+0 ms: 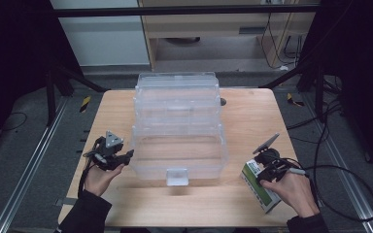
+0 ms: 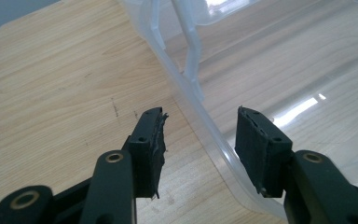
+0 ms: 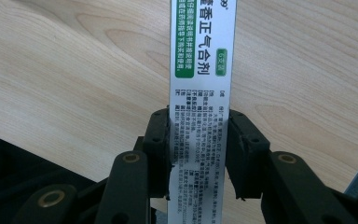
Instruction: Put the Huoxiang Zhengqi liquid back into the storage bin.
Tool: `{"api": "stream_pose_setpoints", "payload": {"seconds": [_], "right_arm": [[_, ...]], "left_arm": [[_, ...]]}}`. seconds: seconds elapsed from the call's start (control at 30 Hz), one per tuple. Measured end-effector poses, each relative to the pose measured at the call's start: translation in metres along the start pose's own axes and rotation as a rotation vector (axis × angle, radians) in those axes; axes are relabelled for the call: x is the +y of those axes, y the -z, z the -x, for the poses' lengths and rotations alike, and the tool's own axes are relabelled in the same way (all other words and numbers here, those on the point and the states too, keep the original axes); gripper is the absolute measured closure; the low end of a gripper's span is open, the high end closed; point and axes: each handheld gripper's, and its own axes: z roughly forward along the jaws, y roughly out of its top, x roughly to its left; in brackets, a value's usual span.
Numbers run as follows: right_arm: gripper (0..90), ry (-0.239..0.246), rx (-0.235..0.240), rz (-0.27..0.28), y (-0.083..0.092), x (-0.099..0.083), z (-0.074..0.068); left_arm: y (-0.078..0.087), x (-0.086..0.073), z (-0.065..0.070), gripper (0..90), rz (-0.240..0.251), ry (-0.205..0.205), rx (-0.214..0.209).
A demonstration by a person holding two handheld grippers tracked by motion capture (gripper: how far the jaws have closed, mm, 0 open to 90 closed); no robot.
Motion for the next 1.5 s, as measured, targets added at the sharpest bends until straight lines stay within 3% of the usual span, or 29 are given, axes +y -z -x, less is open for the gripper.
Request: {"api": "stream_pose_setpoints", "payload": {"seconds": [0.43,0.87,1.5], "right_arm": [[64.1,-0.01,-0.001,0.062,0.011,0.0,0.006],[64.1,-0.014,-0.01,0.129,0.035,0.008,0.009],[64.2,0.014,-0.025,0.206,0.065,0.017,0.007]], "left_arm": [[0.0,0.0,0.0,51.3,0.0,0.001,0.0],[0.002,0.001,-0.002,51.2,0.004,0.003,-0.001],[0.002,0.001,0.0,53.9,-0.001,-0.012,-0.003]]}}
